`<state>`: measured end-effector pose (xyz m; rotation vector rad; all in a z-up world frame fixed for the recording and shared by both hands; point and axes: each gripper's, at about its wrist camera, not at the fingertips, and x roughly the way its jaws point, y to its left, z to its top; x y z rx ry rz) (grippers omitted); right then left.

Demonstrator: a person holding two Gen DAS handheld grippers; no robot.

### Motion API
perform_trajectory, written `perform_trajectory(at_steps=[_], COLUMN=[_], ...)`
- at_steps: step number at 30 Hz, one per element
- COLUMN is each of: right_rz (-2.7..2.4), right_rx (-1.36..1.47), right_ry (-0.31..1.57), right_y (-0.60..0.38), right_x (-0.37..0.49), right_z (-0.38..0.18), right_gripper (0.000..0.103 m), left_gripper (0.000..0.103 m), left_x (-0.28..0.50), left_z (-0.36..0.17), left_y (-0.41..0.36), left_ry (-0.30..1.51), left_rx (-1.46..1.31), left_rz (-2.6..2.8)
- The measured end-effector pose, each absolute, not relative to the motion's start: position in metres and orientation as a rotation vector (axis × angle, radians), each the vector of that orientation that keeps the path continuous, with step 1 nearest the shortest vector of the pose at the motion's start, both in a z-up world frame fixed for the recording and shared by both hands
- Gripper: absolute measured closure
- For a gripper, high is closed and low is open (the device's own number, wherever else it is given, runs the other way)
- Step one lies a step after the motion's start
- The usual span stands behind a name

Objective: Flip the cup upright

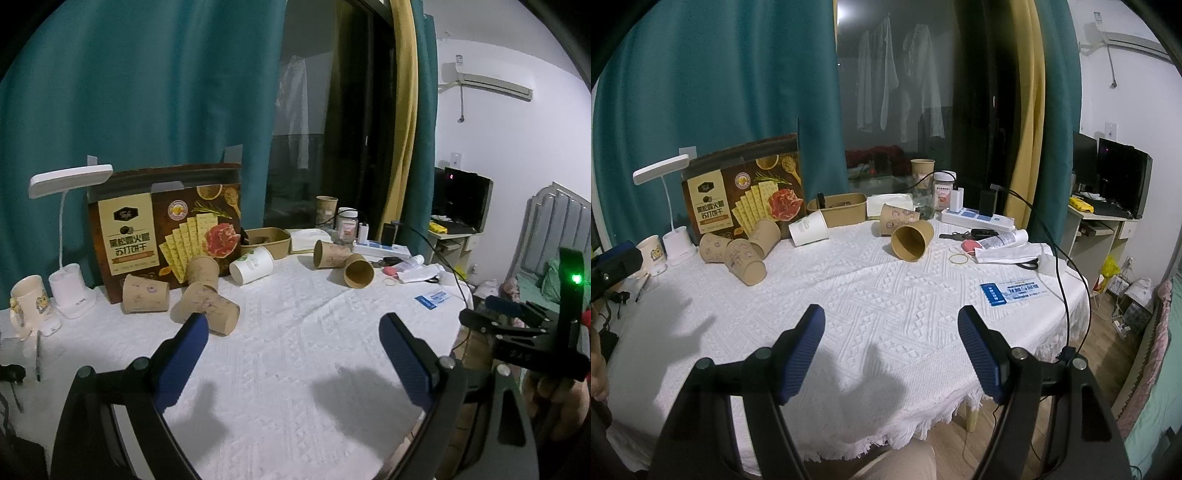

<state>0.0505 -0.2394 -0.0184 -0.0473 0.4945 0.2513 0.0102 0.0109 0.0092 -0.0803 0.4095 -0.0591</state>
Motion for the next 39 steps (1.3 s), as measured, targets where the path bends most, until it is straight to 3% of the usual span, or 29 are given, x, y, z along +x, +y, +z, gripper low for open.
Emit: perform_trajectory(at_steps=[17, 28, 39], right_rz=[0.249, 0.143, 0.069], right_rx=[-0.035, -0.168, -0.011], right_ry=[0.554, 0.640, 0.682], right_y=[-0.252, -0.290, -0.352], right_x=[0.087, 0.168, 0.218], right_z=[-0.042, -0.093, -0.112], right_gripper=[0.031, 0.031, 0.031], left_gripper=[0.009, 0.009, 0.009], left_x=[0.058, 0.223, 0.396], left_z=[0.004, -0.035, -0.056], left_y=[-0.011, -0.079, -0.140], left_ry=[0.454, 0.682, 0.777], left_rx=[-0.014, 0.060, -0.025], left_rz=[-0.139, -0.356, -0.335])
